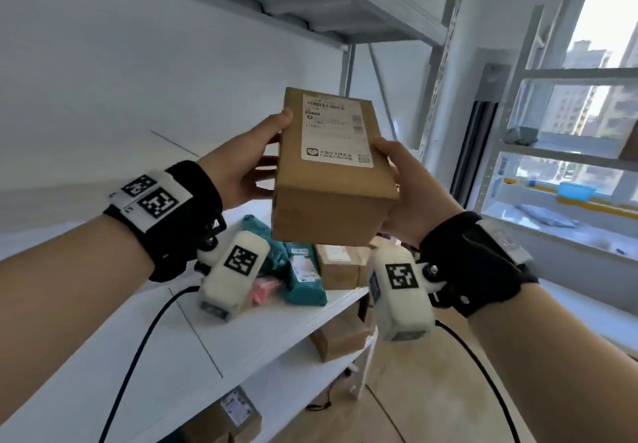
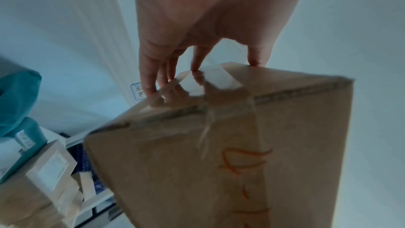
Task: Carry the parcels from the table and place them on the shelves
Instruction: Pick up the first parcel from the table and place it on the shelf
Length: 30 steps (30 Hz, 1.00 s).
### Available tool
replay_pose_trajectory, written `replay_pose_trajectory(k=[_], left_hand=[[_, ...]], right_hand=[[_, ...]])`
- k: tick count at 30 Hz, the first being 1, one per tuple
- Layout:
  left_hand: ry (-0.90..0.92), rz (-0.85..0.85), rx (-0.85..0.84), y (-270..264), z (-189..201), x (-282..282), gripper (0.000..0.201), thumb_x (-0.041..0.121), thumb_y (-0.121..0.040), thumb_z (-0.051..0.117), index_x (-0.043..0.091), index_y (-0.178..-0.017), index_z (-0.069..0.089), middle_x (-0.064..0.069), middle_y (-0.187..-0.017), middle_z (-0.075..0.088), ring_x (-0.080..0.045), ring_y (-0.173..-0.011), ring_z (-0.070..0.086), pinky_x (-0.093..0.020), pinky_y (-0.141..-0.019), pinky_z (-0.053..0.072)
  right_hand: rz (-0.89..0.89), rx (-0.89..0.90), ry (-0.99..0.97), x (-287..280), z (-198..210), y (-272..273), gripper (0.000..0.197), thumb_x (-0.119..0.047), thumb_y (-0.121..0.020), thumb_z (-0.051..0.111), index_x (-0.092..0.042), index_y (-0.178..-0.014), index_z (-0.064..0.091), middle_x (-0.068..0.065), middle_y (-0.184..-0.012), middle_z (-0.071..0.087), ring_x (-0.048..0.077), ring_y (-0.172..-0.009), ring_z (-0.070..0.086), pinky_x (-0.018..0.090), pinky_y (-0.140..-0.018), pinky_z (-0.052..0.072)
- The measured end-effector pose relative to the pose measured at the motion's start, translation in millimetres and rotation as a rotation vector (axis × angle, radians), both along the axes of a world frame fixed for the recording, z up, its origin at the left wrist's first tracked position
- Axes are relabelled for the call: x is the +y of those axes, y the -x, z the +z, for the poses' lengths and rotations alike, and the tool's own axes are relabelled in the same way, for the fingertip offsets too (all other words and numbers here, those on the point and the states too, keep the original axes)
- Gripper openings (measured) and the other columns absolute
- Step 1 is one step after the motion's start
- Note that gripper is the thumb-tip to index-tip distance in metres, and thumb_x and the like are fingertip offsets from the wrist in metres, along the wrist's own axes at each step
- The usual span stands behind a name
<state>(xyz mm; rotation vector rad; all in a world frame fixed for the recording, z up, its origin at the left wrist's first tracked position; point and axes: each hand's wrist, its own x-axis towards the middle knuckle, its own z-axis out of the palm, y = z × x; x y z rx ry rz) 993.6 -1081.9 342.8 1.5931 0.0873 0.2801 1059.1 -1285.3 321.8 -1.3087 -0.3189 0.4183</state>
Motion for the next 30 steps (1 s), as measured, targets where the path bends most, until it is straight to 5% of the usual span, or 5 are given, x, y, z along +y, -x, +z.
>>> replay_pose_trajectory(k=[7,13,18,24,30], left_hand=[[-0.086,0.191,-0.071,-35.5,50.9,-18.5,0.045,0.062,-0.090,0.045,0.030,-0.115,0.063,0.009,-0.090,0.063,-0.011,-0.071,0.057,-0.027,-0.061,0.047],[-0.027,0.256,-0.112,-79.3,55.1,1.8,0.068,0.073,-0.069,0.055,0.029,-0.120,0.068,-0.006,-0.132,0.065,-0.031,-0.130,0.055,-0.040,-0.104,0.045],[0.037,0.332,-0.151,-122.9,52.5,31.4,0.050,0.069,-0.079,0.051,0.031,-0.107,0.069,-0.001,-0.120,0.068,-0.024,-0.113,0.063,-0.037,-0.096,0.051],[0.100,0.467,-0.148,-155.2,49.9,66.8,0.070,0.070,-0.073,0.050,0.025,-0.125,0.066,-0.006,-0.133,0.064,-0.030,-0.127,0.057,-0.044,-0.102,0.047],[0.134,0.541,-0.093,-174.8,37.1,85.0,0.069,0.069,-0.083,0.042,0.021,-0.129,0.063,-0.009,-0.135,0.063,-0.030,-0.126,0.058,-0.046,-0.100,0.048]], right_hand=[[0.132,-0.029,0.002,-0.5,52.6,-61.8,0.044,-0.055,-0.067,0.070,-0.023,-0.097,0.070,0.004,-0.114,0.070,0.024,-0.094,0.065,0.039,-0.077,0.056],[0.187,-0.159,0.045,22.2,72.4,-108.2,0.036,-0.055,-0.079,0.063,-0.019,-0.082,0.064,0.002,-0.076,0.060,0.019,-0.070,0.061,0.032,-0.066,0.053],[0.273,-0.204,-0.012,50.9,74.3,-159.9,0.037,-0.052,-0.080,0.063,-0.019,-0.096,0.066,-0.007,-0.043,0.055,0.010,-0.041,0.052,0.020,-0.049,0.046],[0.370,-0.220,-0.005,97.8,72.9,-205.2,0.029,-0.050,-0.081,0.063,-0.021,-0.085,0.067,-0.006,-0.046,0.059,0.014,-0.056,0.055,0.024,-0.061,0.050],[0.423,-0.183,0.037,125.4,61.0,-232.1,0.030,-0.051,-0.080,0.063,-0.021,-0.081,0.064,-0.007,-0.041,0.056,0.010,-0.038,0.055,0.021,-0.051,0.047]])
